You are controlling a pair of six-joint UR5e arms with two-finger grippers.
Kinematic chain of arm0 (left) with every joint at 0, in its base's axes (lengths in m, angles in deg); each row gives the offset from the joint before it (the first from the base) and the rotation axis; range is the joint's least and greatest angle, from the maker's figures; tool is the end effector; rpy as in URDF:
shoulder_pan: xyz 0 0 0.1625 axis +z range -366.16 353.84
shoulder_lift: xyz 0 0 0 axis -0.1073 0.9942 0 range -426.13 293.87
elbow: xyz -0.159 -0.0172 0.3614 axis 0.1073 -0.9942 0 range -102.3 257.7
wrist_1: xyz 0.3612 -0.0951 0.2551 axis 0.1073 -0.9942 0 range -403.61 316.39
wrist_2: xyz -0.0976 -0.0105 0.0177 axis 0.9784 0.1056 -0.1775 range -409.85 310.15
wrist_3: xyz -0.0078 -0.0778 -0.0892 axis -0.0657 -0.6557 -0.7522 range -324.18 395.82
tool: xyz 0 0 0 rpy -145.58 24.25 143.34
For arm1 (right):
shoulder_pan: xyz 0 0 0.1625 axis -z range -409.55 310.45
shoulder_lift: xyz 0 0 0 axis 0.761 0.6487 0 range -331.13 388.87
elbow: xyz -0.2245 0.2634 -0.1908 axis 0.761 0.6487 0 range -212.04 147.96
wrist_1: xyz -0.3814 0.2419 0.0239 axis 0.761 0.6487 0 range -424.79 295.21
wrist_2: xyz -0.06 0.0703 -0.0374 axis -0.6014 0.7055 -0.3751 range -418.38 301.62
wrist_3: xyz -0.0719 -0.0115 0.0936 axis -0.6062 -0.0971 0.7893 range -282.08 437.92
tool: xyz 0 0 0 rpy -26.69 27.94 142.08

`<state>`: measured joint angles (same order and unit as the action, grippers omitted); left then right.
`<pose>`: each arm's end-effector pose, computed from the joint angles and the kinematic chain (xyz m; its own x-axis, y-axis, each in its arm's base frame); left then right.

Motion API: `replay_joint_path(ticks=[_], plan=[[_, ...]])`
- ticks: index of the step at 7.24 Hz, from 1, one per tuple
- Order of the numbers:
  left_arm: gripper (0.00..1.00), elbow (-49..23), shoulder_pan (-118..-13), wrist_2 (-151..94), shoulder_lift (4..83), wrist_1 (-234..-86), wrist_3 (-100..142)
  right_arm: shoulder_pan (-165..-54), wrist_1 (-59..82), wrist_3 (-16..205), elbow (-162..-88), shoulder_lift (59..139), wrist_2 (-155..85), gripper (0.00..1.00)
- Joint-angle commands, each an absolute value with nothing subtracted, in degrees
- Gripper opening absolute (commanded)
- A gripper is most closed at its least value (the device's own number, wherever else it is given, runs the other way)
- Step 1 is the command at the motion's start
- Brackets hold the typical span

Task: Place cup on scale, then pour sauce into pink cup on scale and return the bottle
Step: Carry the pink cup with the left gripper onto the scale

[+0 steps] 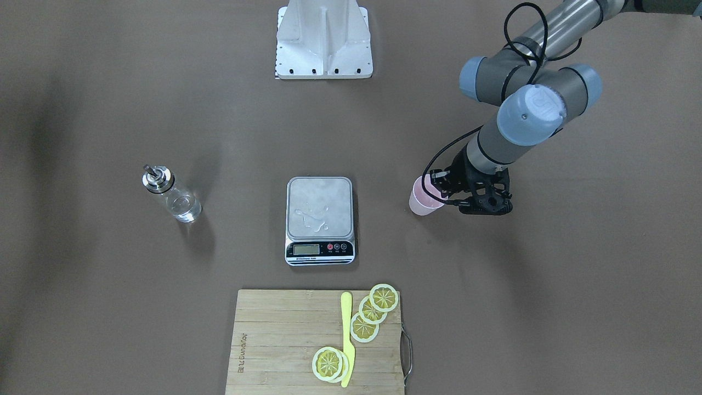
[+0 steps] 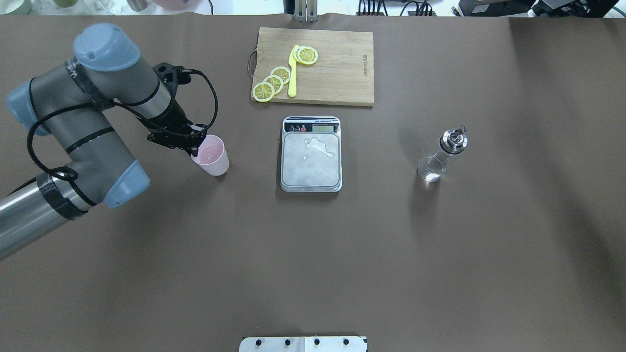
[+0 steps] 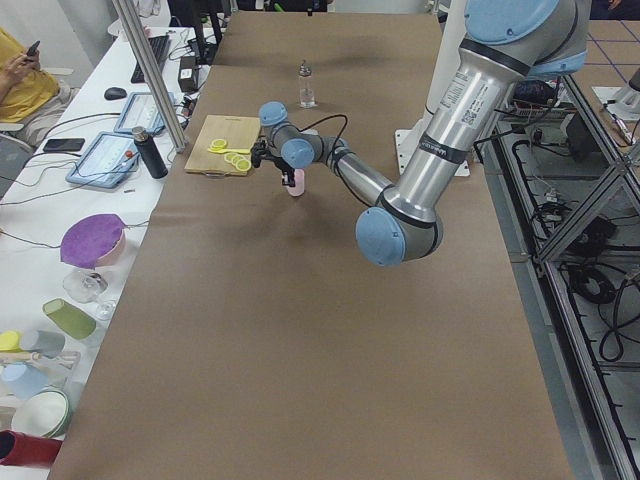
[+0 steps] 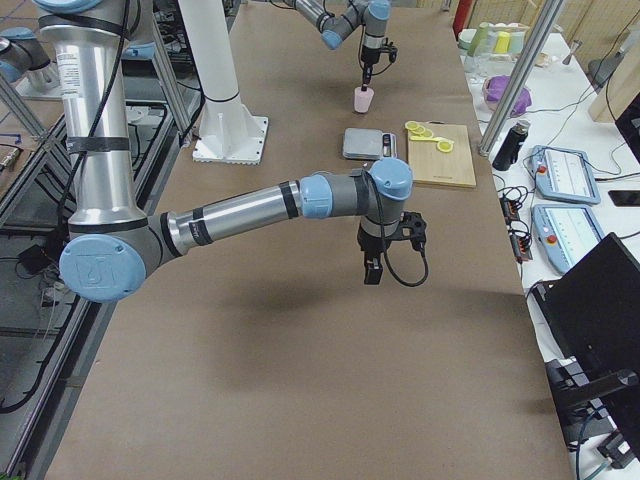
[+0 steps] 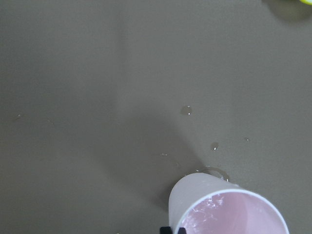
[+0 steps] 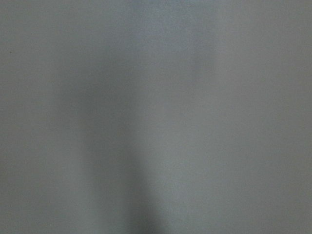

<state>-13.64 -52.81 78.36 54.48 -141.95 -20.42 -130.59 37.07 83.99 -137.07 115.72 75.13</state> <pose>0.4399 -0.5534 0.2805 0.6003 0.0003 -0.7998 -0.0441 0.9985 -0.0328 -0.0332 -0.5423 0.4968 0.7171 -0.0829 0.6920 0.0795 0.9962 0.0369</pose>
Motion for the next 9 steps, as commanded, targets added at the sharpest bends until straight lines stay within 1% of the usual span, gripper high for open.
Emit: replay_joint_path(ticks=[1,3,5,9], plan=[[0.00,-14.1,-53.7,78.1,59.5,-138.6,-28.3,-130.6,37.0,84.0,-137.2,115.7,74.7,1.00],[0.00,-12.9,-53.4,75.2,66.6,-135.7,-36.2,-130.6,36.8,84.0,-137.6,115.3,74.5,1.00],[0.00,-8.5,-51.0,72.3,73.4,-135.1,-41.1,-130.6,36.5,83.3,-137.9,114.4,74.5,1.00],[0.00,-5.9,-43.7,64.6,78.6,-134.5,-44.9,-130.6,36.1,83.5,-137.9,114.7,69.7,1.00]])
